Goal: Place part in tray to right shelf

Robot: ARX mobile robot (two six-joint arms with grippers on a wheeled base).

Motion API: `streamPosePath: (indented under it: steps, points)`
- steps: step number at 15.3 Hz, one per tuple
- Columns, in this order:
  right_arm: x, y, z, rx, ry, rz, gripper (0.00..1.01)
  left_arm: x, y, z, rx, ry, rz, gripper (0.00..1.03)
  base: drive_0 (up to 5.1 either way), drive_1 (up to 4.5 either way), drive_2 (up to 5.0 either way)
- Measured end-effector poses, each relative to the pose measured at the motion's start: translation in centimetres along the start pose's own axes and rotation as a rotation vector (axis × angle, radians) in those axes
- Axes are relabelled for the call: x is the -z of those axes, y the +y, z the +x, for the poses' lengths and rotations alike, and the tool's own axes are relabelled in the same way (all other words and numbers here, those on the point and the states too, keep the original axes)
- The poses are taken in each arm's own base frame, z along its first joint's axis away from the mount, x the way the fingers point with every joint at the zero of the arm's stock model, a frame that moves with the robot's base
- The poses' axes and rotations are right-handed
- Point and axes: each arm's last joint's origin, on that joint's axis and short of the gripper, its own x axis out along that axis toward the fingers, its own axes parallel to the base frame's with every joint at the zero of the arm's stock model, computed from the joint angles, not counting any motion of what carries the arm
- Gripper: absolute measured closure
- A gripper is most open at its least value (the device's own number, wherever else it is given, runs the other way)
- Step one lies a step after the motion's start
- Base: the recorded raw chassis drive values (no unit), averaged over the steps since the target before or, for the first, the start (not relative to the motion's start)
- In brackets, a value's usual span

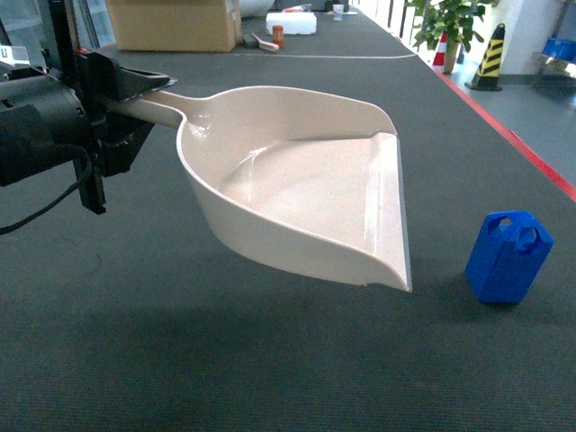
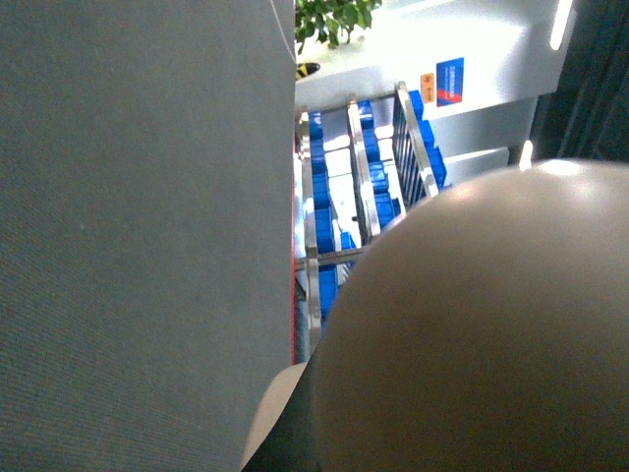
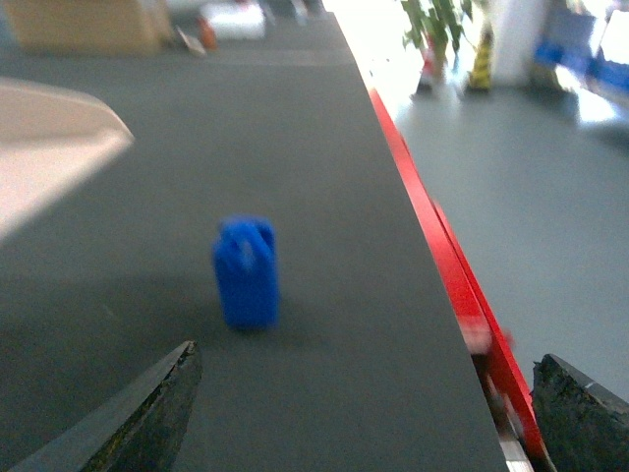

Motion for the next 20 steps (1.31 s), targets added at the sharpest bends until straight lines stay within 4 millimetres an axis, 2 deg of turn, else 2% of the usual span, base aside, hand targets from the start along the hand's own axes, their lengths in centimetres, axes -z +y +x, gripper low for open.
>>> streamPosePath:
  steps: [2, 4, 6, 7, 8, 9, 10, 11, 15, 20]
  points:
    - [0.1, -1.7, 1.7, 0.179, 0.137, 0.004, 0.03, 0.2, -0.1, 0.1, 0.006, 0.009, 0.001, 0.87, 0.0, 0.00, 0.0]
    - [0.2, -3.3, 3.3, 0.213, 0.168, 0.013, 0.03, 0.2, 0.0, 0.1, 0.000, 0.011, 0.001, 0.87, 0.0, 0.00, 0.0]
    - [-0.3, -4.6, 6.0, 0.149, 0.184, 0.007, 0.03, 0.2, -0.1, 0.1, 0.003, 0.007, 0.001, 0.88, 0.0, 0.00, 0.0]
    - [-0.7, -4.9, 8.0, 0.088, 0.187, -0.003, 0.03, 0.1, 0.0, 0.0, 0.002, 0.003, 0.001, 0.88, 0.0, 0.00, 0.0]
    - [-0.8, -5.0, 10.9, -0.005, 0.210, -0.020, 0.03, 0.1, 0.0, 0.0, -0.001, 0.002, 0.000, 0.88, 0.0, 0.00, 0.0]
    - [-0.2, -4.8, 13.6, -0.091, 0.263, -0.028, 0.03, 0.1, 0.0, 0.0, 0.001, 0.003, 0.001, 0.88, 0.0, 0.00, 0.0]
    - [0.4, -4.5, 15.0, -0.136, 0.303, -0.026, 0.03, 0.1, 0.0, 0.0, 0.002, 0.003, 0.001, 0.88, 0.0, 0.00, 0.0]
    - [1.7, -3.1, 18.8, -0.291, 0.413, -0.016, 0.03, 0.1, 0.0, 0.0, 0.002, 0.003, 0.001, 0.88, 0.0, 0.00, 0.0]
    - [0.4, -0.3, 22.9, -0.421, 0.401, -0.074, 0.03, 0.1, 0.0, 0.0, 0.001, 0.003, 0.001, 0.88, 0.0, 0.00, 0.0]
    - [0.8, 2.8, 26.4, -0.487, 0.428, -0.106, 0.03, 0.1, 0.0, 0.0, 0.001, 0.003, 0.001, 0.89, 0.0, 0.00, 0.0]
